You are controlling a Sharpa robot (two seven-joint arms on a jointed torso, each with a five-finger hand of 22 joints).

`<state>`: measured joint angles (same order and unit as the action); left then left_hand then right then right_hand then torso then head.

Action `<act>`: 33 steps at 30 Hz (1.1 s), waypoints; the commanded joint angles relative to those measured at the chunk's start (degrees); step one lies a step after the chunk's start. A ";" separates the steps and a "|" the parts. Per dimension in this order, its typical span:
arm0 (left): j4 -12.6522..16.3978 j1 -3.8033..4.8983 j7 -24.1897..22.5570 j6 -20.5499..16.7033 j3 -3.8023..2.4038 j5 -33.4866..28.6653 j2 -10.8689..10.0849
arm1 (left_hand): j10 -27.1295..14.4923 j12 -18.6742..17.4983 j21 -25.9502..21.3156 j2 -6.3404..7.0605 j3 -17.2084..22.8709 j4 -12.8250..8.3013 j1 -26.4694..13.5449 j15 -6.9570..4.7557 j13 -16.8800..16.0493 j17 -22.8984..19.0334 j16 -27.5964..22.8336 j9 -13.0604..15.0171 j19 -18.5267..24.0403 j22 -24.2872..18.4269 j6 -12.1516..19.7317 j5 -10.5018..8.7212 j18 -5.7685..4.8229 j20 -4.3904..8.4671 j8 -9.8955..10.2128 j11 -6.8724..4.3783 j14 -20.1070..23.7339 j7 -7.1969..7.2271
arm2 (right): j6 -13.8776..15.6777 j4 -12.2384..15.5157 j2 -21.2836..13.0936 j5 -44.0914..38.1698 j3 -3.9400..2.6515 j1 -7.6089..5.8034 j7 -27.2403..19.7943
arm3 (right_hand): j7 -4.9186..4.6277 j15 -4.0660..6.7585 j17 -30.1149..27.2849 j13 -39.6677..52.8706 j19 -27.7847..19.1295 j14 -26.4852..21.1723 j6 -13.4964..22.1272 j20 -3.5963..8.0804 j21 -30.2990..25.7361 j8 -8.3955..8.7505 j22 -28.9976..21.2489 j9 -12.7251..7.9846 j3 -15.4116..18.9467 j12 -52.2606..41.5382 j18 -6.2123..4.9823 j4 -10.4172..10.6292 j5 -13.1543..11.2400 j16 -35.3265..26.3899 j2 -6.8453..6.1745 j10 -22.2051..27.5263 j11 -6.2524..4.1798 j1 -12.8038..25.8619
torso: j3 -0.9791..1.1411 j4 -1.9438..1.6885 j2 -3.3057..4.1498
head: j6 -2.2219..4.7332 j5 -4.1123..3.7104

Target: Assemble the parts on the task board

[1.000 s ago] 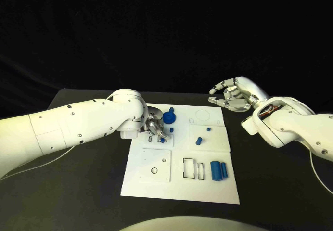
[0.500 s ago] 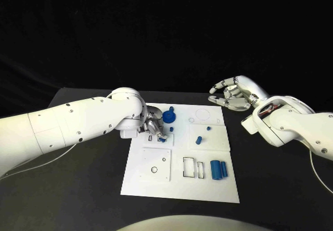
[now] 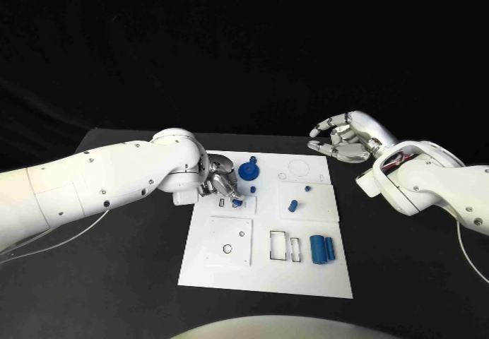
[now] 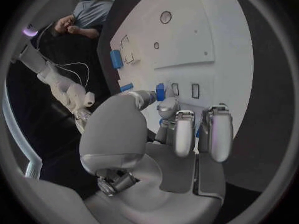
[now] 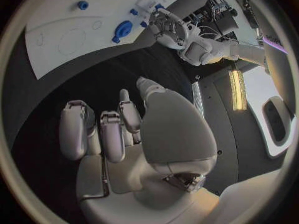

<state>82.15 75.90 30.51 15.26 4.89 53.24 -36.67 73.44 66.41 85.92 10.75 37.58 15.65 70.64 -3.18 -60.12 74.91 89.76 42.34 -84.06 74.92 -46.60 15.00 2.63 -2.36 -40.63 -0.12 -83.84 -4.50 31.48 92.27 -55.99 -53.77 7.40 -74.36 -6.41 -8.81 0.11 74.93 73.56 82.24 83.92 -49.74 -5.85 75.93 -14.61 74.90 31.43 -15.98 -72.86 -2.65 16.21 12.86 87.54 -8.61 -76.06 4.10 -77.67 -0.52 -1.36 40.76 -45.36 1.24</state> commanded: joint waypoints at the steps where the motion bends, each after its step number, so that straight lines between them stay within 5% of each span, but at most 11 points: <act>1: 1.12 0.03 -0.75 -6.48 0.03 -2.09 -0.60 | 0.69 0.62 0.04 0.33 11.09 -10.65 -1.02 -0.55 -0.69 15.09 0.24 3.66 -1.74 5.58 -0.59 1.24 -0.65 0.48 -0.39 -0.13 -6.16 0.37 | -0.49 -0.15 -0.08 -0.32 0.01 0.05 -0.13 | -0.02 0.01 8.93 -0.20 -0.39 4.53 0.58 -0.10 -0.54 -0.36 5.77 0.05 -0.21 0.30 -0.85 0.21 0.25 -0.30 -0.10 0.36 -0.07 0.51 | 0.02 -0.15 -0.08 | -0.13 -0.08; 9: 3.53 -0.13 -0.96 -10.80 0.68 3.67 -1.89 | 2.89 3.04 0.38 1.67 12.09 -11.86 -3.42 -1.10 -3.45 15.09 0.24 4.98 -2.12 6.39 -2.04 6.24 -0.81 0.93 -1.35 -0.79 -6.16 1.06 | -0.33 -0.30 -0.25 -0.22 0.01 0.04 -0.34 | -0.02 0.01 8.79 -0.48 -0.53 4.49 0.60 -0.10 -0.81 -0.39 5.61 0.07 -0.19 0.61 -0.91 0.23 0.29 -0.37 -0.14 0.62 -0.07 0.62 | 0.29 -0.48 -0.33 | -0.56 -0.16; 20: 4.46 -0.89 -0.53 -13.55 1.89 9.85 -2.30 | 4.28 4.51 0.43 2.26 12.86 -12.14 -4.55 -1.54 -5.13 15.09 0.24 5.64 -2.20 6.53 -3.00 7.25 -0.83 1.28 -2.01 -1.32 -6.16 1.64 | -0.20 -0.29 -0.41 -0.41 0.01 0.04 -0.45 | -0.02 0.00 8.74 -0.63 -0.55 4.48 0.61 -0.10 -0.84 -0.41 5.59 0.08 -0.19 0.76 -0.92 0.24 0.30 -0.40 -0.16 0.75 -0.07 0.66 | 0.63 -0.56 -0.63 | -1.08 0.16; 33: 4.04 -2.26 -0.34 -15.85 2.51 12.13 -1.55 | 4.69 4.68 0.62 2.67 13.83 -12.34 -5.63 -1.89 -5.27 15.09 0.24 6.38 -2.41 6.97 -3.64 9.29 -0.91 1.60 -2.79 -1.70 -6.16 2.05 | -0.22 -0.25 -0.45 -0.59 0.01 0.04 -0.52 | -0.01 0.00 8.67 -0.64 -0.61 4.46 0.63 -0.10 -0.98 -0.48 5.52 0.11 -0.16 0.78 -0.94 0.27 0.35 -0.44 -0.22 0.78 -0.07 0.81 | 0.54 -0.45 -0.43 | -0.93 0.36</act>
<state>86.17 73.71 30.40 0.98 7.39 63.84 -38.41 77.75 70.88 86.15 13.57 40.27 14.04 65.56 -4.61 -65.33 74.90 89.75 45.69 -84.04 74.91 -49.21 23.99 2.63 -1.12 -43.18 -1.92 -84.05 -3.14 31.55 91.96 -56.45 -53.82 7.42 -74.36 -6.54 -8.85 0.11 74.92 72.98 82.04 83.92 -49.39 -6.06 75.32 -14.83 74.93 31.47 -15.98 -72.30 -2.64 16.21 12.86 87.31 -8.84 -75.64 4.11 -77.44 0.06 -1.83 40.26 -46.35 1.57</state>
